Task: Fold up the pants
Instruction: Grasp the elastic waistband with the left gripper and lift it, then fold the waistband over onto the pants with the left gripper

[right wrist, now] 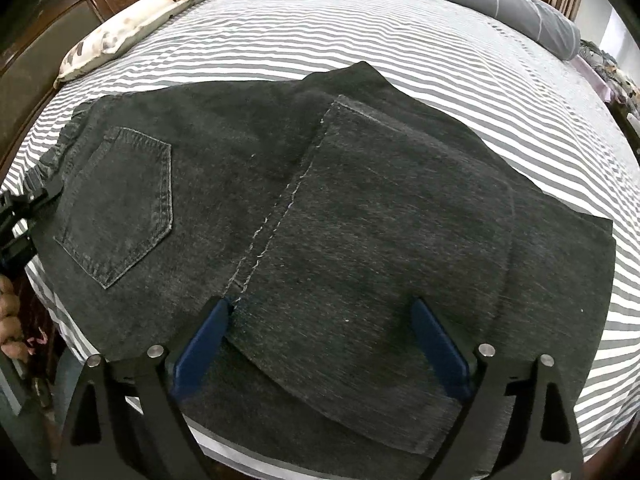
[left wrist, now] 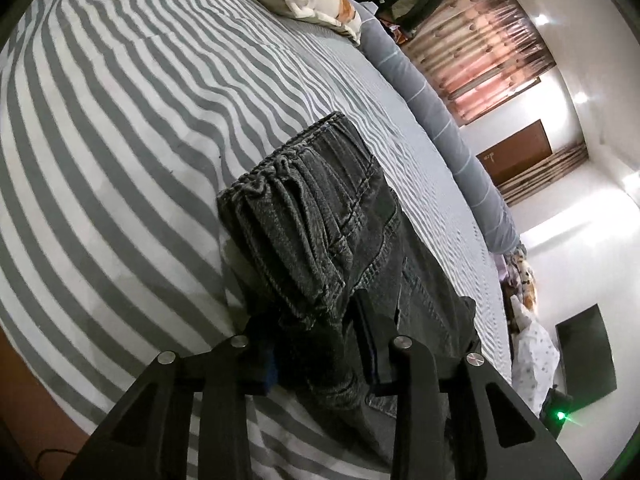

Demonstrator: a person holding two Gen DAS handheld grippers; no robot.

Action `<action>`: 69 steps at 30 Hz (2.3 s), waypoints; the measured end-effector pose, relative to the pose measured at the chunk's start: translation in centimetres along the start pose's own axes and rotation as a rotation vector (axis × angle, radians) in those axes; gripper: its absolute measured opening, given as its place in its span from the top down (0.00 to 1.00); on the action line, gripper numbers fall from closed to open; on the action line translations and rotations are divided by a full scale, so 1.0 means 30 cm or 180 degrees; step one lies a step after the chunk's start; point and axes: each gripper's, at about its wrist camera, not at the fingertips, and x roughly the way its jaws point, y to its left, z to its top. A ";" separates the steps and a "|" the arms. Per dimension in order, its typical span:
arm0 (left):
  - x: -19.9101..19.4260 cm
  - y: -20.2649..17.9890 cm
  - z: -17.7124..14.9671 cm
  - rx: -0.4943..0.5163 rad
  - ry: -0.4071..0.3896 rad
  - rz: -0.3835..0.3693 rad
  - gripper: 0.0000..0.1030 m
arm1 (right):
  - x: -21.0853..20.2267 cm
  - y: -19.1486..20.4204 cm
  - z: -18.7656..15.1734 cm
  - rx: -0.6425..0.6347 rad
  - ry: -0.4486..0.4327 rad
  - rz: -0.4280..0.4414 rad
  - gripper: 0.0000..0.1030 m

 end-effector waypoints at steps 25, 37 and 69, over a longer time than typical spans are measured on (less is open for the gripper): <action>-0.066 -0.237 -0.011 0.0579 -0.0218 0.0215 0.82 | -0.001 0.015 -0.001 -0.0183 -0.0034 -0.0190 0.10; -0.073 -0.542 -0.078 0.1101 -0.0164 0.0117 0.85 | -0.165 -0.278 -0.049 0.0833 -0.0236 0.0826 0.15; 0.293 -1.074 -0.899 0.2820 0.1088 -0.0276 0.69 | -0.146 -0.818 -0.234 0.2163 -0.0589 0.2258 0.14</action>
